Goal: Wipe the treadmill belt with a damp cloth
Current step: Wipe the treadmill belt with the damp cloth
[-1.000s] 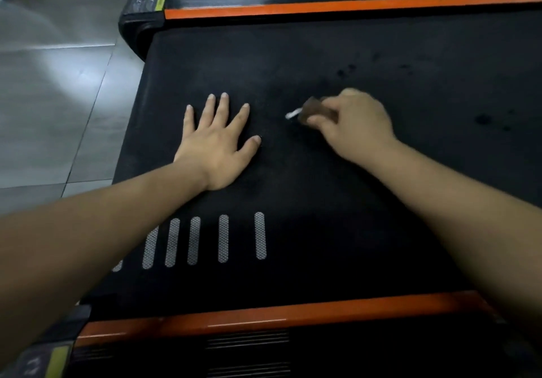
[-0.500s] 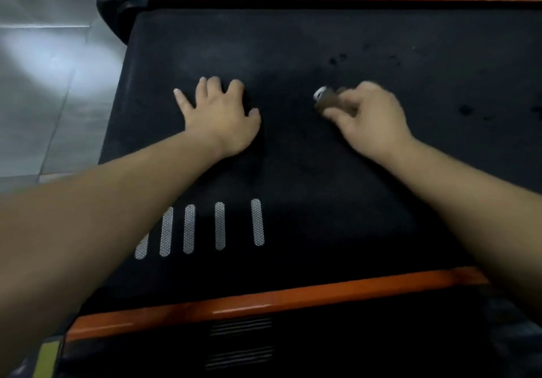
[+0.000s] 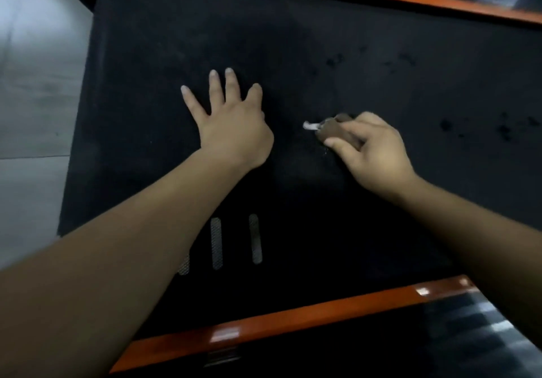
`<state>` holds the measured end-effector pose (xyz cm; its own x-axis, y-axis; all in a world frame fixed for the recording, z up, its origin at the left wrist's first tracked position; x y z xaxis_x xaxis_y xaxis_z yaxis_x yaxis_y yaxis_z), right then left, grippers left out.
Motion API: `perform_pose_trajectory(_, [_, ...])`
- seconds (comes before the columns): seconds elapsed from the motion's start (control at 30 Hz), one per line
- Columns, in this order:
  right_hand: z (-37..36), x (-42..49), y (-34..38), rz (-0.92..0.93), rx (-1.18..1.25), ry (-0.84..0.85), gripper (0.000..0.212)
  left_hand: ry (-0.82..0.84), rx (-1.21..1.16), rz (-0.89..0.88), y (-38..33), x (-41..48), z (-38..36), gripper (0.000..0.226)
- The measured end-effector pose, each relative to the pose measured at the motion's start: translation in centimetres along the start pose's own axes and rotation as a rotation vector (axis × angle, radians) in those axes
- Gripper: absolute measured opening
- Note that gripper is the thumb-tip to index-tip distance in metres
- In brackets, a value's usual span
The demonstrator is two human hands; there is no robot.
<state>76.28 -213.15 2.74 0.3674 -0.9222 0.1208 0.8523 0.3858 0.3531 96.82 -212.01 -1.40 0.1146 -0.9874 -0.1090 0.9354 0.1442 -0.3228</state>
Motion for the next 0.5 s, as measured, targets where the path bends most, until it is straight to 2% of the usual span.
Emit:
perform_pose_trajectory(0.03, [0.0, 0.6, -0.3, 0.029, -0.02, 0.011, 0.015, -0.011, -0.02, 0.012, -0.1, 0.3, -0.1, 0.052])
perform_pose_trajectory(0.1, [0.6, 4.5, -2.3, 0.025, -0.075, -0.083, 0.023, -0.043, -0.04, 0.038, -0.2, 0.4, -0.4, 0.051])
perform_pose_trajectory(0.2, [1.8, 9.2, -5.4, -0.148, -0.033, -0.216, 0.035, -0.094, 0.016, 0.038, -0.3, 0.3, -0.6, 0.051])
perform_pose_trajectory(0.27, [0.6, 8.5, -4.0, -0.074, -0.016, -0.196, 0.033, -0.1, 0.086, 0.047, -0.3, 0.3, -0.8, 0.055])
perform_pose_trajectory(0.4, [-0.8, 4.8, -0.8, 0.217, 0.027, -0.018, 0.027, -0.08, 0.205, -0.009, -1.4, 0.3, -1.3, 0.065])
perform_pose_trajectory(0.47, [0.2, 7.9, -2.4, 0.206, -0.029, -0.056, 0.028, -0.037, 0.211, -0.035, -1.9, 0.4, -1.4, 0.066])
perform_pose_trajectory(0.5, [0.7, 10.2, -4.0, 0.13, -0.027, -0.079, 0.029, -0.004, 0.191, -0.014, -2.2, 0.5, -1.5, 0.066])
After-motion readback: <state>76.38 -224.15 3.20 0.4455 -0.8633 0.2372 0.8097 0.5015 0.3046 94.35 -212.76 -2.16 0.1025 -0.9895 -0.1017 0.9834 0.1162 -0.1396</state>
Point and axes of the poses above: each hand's wrist, its own x-axis towards the middle knuckle, its own z-axis out of the back of the hand, y = z × x, the point moved 10 cm from there along x, towards the middle knuckle, and after that the axes turned 5 degrees about -z, right-handed, at the moved point
